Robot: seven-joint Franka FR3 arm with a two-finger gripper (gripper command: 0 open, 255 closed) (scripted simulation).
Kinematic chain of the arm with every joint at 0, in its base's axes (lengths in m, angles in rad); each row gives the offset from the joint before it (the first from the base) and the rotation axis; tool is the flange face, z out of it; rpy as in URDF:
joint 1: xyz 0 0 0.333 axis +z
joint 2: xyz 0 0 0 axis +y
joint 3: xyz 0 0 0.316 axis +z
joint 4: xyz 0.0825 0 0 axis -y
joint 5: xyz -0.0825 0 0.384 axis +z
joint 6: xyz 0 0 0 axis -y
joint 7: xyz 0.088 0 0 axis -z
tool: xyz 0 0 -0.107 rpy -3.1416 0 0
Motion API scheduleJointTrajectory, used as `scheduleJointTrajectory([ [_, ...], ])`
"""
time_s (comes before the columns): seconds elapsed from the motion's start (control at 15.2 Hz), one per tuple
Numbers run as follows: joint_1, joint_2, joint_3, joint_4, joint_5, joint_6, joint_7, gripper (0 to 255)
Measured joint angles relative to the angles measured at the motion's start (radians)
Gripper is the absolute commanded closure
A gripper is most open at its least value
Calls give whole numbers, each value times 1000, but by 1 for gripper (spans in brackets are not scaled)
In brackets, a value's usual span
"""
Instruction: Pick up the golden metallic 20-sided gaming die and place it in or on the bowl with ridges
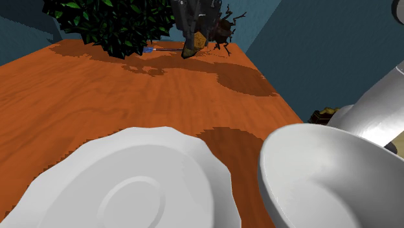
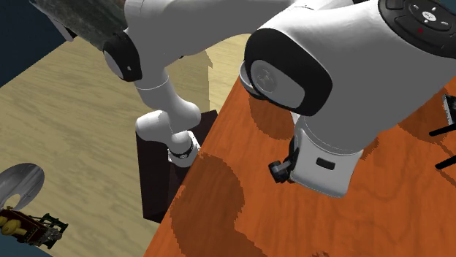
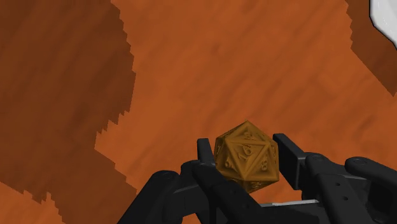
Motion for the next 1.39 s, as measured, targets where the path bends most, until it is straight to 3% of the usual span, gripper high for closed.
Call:
scheduleJointTrajectory([
  [0.59, 4, 66, 20, 183, -25, -122, 33, 255],
  [1.39, 80, -232, 55, -35, 134, -157, 163, 255],
])
